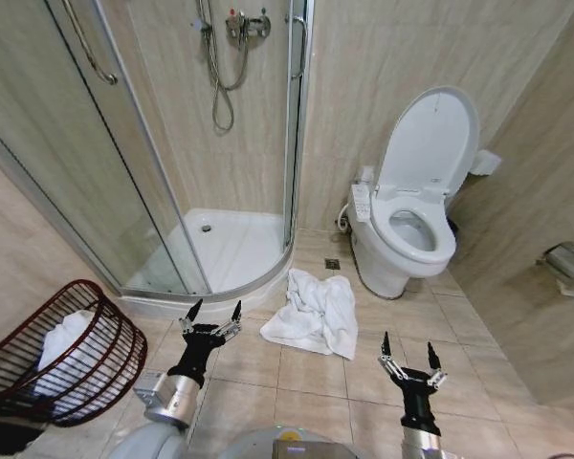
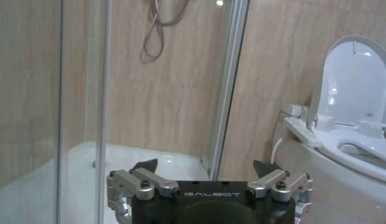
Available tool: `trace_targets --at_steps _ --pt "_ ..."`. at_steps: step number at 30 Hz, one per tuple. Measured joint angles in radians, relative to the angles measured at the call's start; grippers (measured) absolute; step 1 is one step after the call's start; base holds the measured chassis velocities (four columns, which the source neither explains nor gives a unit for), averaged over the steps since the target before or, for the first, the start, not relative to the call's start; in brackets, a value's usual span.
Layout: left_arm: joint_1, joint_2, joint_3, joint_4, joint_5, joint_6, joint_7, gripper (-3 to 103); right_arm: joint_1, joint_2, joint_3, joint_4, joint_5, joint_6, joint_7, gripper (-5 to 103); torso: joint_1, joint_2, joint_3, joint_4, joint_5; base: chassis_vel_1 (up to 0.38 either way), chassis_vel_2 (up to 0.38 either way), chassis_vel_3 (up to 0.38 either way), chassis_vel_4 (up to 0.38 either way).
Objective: Discard the used towel into the hamper.
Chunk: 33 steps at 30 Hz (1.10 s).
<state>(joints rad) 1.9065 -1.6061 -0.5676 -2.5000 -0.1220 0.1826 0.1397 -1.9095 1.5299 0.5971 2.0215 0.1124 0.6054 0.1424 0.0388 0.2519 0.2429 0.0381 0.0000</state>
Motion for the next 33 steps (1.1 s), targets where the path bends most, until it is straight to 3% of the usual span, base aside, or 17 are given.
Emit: trace_targets --at_steps 33 --pt "0.0 0.0 0.0 0.0 0.0 0.0 0.0 100 0.002 0.001 0.0 -0.007 0.006 0.003 0.005 100 -0.035 -0.131 -0.096 0.0 0.0 -0.006 -0.007 -0.009 -0.007"
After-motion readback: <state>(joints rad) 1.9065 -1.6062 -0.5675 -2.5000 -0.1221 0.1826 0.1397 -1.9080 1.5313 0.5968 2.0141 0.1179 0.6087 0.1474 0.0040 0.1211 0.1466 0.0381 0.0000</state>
